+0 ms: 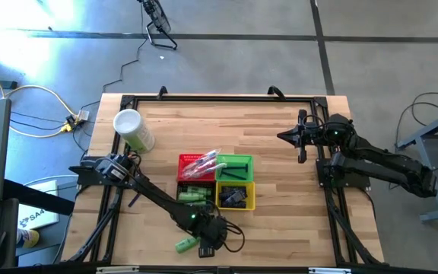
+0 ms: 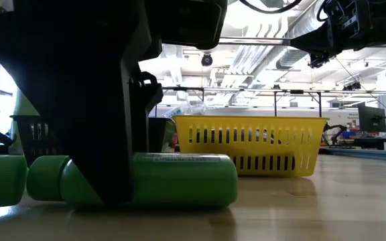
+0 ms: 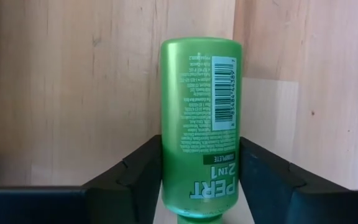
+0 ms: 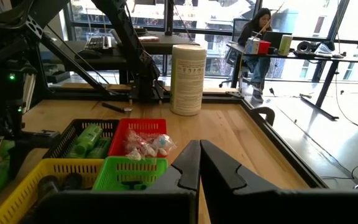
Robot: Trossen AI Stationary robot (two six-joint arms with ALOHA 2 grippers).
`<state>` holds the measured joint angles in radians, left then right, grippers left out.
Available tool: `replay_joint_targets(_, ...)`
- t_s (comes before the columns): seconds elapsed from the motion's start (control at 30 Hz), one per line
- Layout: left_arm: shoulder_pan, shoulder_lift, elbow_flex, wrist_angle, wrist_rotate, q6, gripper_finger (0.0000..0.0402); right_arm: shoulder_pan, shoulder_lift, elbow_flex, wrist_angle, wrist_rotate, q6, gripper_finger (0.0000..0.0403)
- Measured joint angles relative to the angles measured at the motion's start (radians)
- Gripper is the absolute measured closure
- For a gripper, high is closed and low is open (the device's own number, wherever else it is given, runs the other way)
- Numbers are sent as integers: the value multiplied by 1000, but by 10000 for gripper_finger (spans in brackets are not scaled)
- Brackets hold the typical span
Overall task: Pick & Place Travel size toiletries
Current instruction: Put the green shampoo bottle into the black bin
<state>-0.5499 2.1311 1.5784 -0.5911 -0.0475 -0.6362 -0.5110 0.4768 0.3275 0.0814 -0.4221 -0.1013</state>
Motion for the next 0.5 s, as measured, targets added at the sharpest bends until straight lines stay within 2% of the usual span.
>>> replay_joint_targets(0.13, 0, 0, 0, 1, 1, -1, 236, 0, 0, 0, 0, 0, 0, 400)
replay_joint_targets(0.5, 0, 0, 0, 3, 2, -1, 219, 0, 0, 0, 0, 0, 0, 400)
